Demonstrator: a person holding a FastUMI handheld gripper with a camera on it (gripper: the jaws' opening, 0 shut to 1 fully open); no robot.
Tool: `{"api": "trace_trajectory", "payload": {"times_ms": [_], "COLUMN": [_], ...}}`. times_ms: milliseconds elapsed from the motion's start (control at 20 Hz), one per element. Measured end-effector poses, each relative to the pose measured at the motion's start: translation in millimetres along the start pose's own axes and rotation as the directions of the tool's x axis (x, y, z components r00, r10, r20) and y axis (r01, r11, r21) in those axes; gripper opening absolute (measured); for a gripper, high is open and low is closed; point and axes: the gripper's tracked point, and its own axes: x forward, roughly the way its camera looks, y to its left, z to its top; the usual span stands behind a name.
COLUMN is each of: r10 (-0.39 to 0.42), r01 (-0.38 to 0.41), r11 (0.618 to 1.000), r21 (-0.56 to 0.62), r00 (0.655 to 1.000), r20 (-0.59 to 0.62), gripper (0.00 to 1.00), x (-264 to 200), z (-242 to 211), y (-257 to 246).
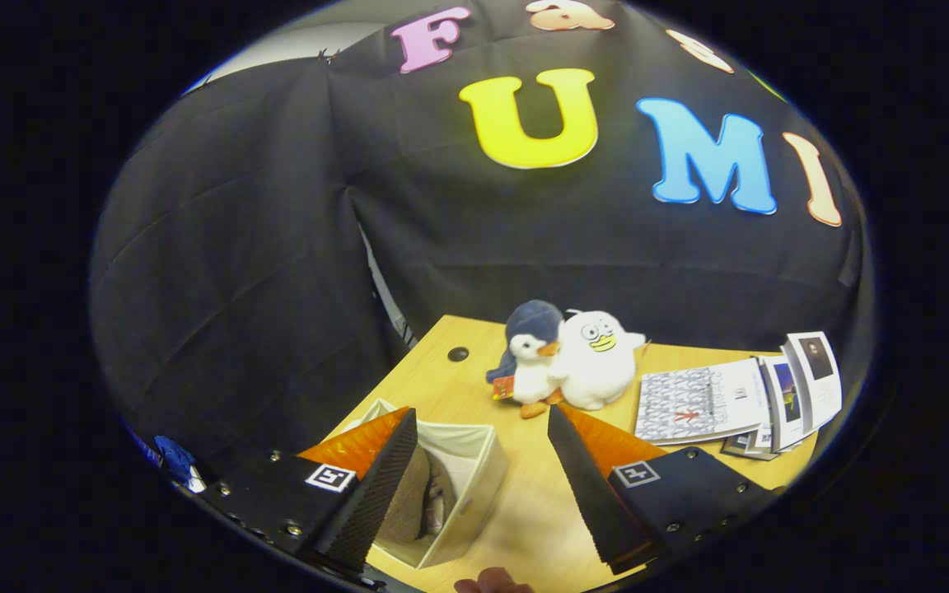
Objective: Open the storage box then place both shoes into the box .Put the left shoe in first, then the right shoe, with the right side of both shoes facing outward in a uniform manner.
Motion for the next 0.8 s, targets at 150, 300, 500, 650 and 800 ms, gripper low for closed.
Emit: {"api": "trace_trajectory", "payload": {"times_ms": [150,300,500,650,800], "r10": [-0.076,-0.139,-0.217,-0.261,-0.292], "r01": [0.075,0.136,0.211,0.261,0.301], "r11": [0.997,0.99,0.976,0.964,0.953], "r21": [0.014,0.031,0.052,0.051,0.045], "r00": [0.991,0.969,0.928,0.894,0.864], "r20": [0.111,0.206,0.303,0.364,0.411], "gripper": [0.98,0.98,0.98,0.97,0.98], "x": [-31,-62,-101,-123,-140], "z": [32,59,84,94,99], "y": [-39,-73,-111,-135,-153]}}
